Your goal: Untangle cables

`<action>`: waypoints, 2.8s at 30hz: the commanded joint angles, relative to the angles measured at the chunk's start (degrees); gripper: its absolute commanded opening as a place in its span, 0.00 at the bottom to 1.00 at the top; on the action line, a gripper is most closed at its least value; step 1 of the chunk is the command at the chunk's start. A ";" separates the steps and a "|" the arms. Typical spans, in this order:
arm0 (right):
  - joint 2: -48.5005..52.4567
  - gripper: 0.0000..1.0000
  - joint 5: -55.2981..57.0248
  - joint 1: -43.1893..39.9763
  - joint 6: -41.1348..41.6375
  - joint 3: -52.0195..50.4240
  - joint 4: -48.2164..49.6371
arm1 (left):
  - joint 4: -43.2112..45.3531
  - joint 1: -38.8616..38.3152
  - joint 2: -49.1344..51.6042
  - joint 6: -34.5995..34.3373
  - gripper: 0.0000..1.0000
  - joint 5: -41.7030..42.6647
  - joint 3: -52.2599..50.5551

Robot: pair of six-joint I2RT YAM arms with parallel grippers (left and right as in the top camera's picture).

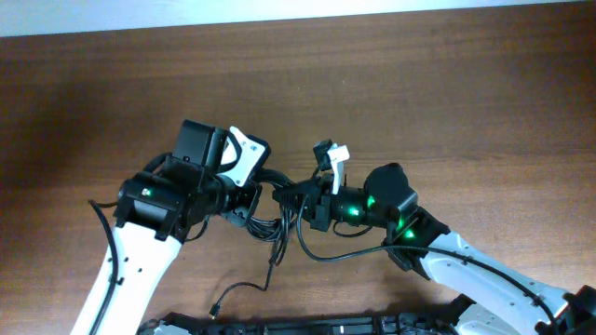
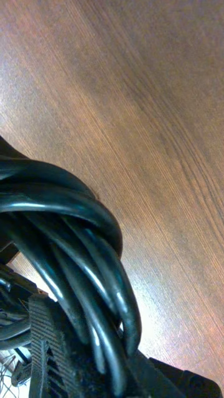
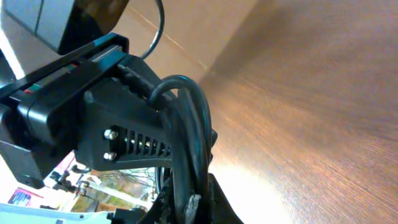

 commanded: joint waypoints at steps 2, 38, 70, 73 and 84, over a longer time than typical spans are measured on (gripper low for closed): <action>0.81 0.04 1.20 -0.96 0.94 -0.31 -1.73 | 0.52 -0.31 -5.05 -1.16 0.13 2.19 0.83; 0.81 0.04 9.25 -1.27 0.96 -0.31 -1.01 | 1.99 -2.73 4.52 -43.21 0.57 -6.47 0.81; -4.48 0.54 -8.46 -16.85 -0.42 7.13 2.89 | 14.78 -3.58 -6.05 -2.49 0.00 -18.80 0.83; -4.42 0.48 -8.59 -14.69 12.63 11.13 2.89 | 16.46 -3.58 -4.48 -2.82 0.00 -16.79 0.83; 5.70 0.44 -0.92 -10.69 29.03 11.21 7.32 | 17.66 -3.69 -1.20 -6.34 0.00 -8.85 0.83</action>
